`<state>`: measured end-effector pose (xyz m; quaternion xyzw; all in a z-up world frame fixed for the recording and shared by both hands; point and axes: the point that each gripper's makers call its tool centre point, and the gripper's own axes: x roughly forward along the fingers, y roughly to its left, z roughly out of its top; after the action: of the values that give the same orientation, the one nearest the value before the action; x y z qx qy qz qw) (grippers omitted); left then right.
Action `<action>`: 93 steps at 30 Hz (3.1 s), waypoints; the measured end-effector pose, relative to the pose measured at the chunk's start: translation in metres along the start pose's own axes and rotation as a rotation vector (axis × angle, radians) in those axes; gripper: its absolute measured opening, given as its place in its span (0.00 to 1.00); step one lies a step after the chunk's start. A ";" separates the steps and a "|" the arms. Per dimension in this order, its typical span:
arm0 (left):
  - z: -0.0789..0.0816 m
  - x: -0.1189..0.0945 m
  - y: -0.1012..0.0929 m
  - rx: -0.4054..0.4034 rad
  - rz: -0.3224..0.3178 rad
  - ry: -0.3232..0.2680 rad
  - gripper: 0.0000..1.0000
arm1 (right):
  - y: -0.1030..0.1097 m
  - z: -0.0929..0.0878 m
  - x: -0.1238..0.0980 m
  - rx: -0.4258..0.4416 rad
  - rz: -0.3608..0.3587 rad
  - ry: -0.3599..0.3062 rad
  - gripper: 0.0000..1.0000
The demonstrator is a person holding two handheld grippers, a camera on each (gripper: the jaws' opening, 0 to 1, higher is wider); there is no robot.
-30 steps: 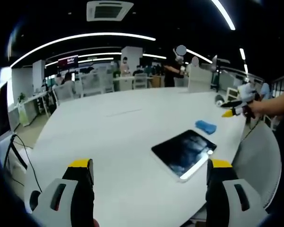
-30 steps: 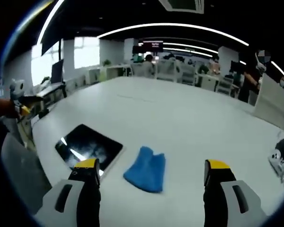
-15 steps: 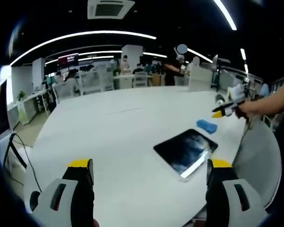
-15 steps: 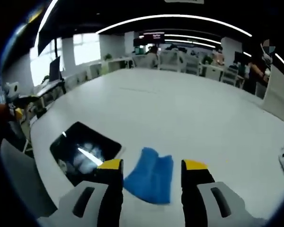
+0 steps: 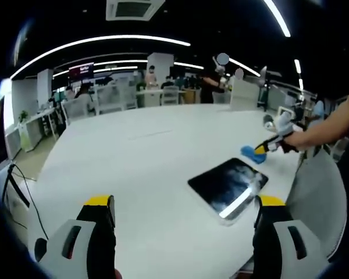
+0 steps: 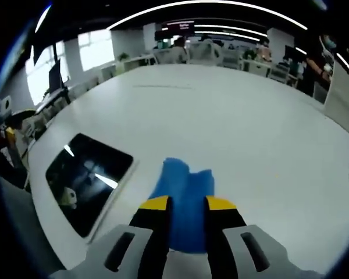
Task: Wipe the mirror surface with the cleaning cloth until all visible marks leave the cleaned area.
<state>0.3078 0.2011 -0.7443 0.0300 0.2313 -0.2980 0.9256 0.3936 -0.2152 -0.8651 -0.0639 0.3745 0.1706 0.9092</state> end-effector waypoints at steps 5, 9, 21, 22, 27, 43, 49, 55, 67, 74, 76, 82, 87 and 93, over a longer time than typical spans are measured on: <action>-0.003 0.000 0.004 -0.007 0.007 0.006 0.99 | 0.004 -0.011 0.007 -0.017 -0.025 0.062 0.03; -0.006 0.000 0.005 -0.013 0.012 0.011 0.99 | 0.005 -0.008 0.006 0.003 -0.043 0.036 0.00; -0.006 0.002 0.001 -0.018 0.012 0.004 0.99 | 0.009 0.006 -0.009 0.197 -0.011 0.016 0.00; -0.006 0.002 0.001 -0.018 0.011 0.004 0.99 | 0.010 0.010 -0.012 0.193 -0.009 0.008 0.00; -0.006 0.002 0.001 -0.015 0.010 0.000 0.99 | 0.022 0.033 -0.023 0.182 0.005 -0.040 0.00; -0.010 -0.006 0.001 -0.020 0.014 -0.004 0.99 | 0.089 0.047 0.004 0.232 0.123 0.022 0.00; -0.011 -0.007 0.004 -0.022 0.018 -0.002 0.99 | 0.098 0.038 0.023 0.218 0.118 0.076 0.00; -0.011 -0.007 0.005 -0.025 0.016 -0.001 0.99 | 0.106 0.023 0.032 0.172 0.115 0.140 0.00; -0.015 -0.011 0.011 -0.027 0.015 0.010 0.99 | 0.112 0.029 0.034 0.179 0.114 0.150 0.00; -0.014 -0.011 0.013 -0.015 0.014 0.016 0.99 | 0.132 0.035 0.039 0.151 0.137 0.150 0.00; -0.013 -0.012 0.013 -0.013 0.015 0.013 0.99 | 0.136 0.037 0.042 0.150 0.142 0.153 0.00; -0.013 -0.011 0.012 -0.014 0.017 0.011 0.99 | 0.158 0.044 0.050 0.148 0.180 0.156 0.00; -0.016 -0.012 0.010 -0.023 0.016 0.014 0.99 | 0.182 0.052 0.058 0.142 0.208 0.148 0.00; -0.019 -0.013 0.010 -0.031 0.019 0.018 0.99 | 0.203 0.061 0.068 0.132 0.240 0.138 0.00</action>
<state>0.2968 0.2203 -0.7560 0.0204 0.2440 -0.2851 0.9267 0.4063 0.0066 -0.8670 0.0299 0.4514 0.2483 0.8566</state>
